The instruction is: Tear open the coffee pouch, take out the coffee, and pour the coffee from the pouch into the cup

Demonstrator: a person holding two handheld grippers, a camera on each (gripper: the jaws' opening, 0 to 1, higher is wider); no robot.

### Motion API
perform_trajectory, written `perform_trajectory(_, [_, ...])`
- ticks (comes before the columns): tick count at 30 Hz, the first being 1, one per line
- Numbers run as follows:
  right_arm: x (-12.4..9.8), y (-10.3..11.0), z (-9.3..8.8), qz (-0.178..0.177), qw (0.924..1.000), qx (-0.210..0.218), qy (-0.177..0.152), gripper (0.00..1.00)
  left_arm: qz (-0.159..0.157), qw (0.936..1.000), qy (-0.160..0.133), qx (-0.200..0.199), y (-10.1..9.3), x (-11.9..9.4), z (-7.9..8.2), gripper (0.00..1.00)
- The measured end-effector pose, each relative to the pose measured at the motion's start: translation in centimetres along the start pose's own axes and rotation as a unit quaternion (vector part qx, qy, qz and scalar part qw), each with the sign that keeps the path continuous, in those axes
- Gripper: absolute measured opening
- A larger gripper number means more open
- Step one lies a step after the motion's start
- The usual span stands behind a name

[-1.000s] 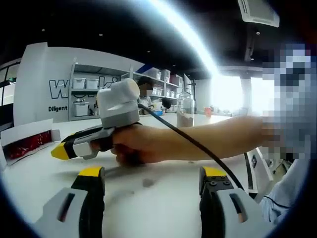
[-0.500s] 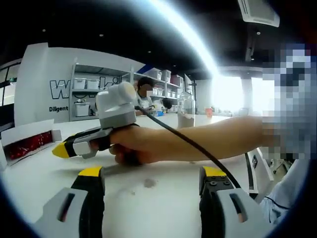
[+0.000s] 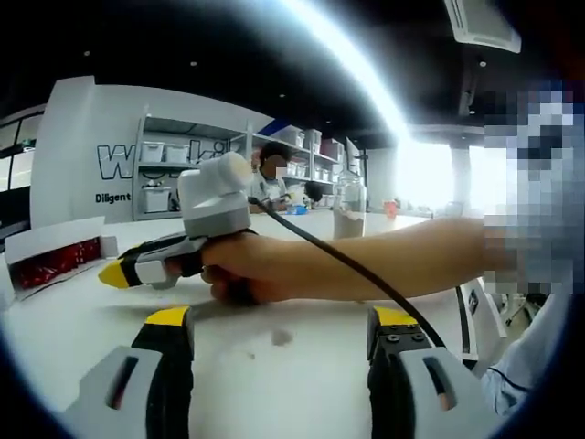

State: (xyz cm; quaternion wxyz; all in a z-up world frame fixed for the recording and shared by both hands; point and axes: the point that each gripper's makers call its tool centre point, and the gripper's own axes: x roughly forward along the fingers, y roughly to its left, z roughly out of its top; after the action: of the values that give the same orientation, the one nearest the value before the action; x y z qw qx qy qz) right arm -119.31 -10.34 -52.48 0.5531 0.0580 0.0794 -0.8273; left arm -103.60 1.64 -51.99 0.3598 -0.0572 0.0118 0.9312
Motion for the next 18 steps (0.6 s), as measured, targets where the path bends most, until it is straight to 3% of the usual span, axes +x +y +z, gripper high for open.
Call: perform_trajectory(18, [0.9,-0.5,0.3,0.006,0.9999,0.006,-0.007,0.33,0.041,0.9991,-0.003,-0.009,1.4,-0.3,0.1,0.8])
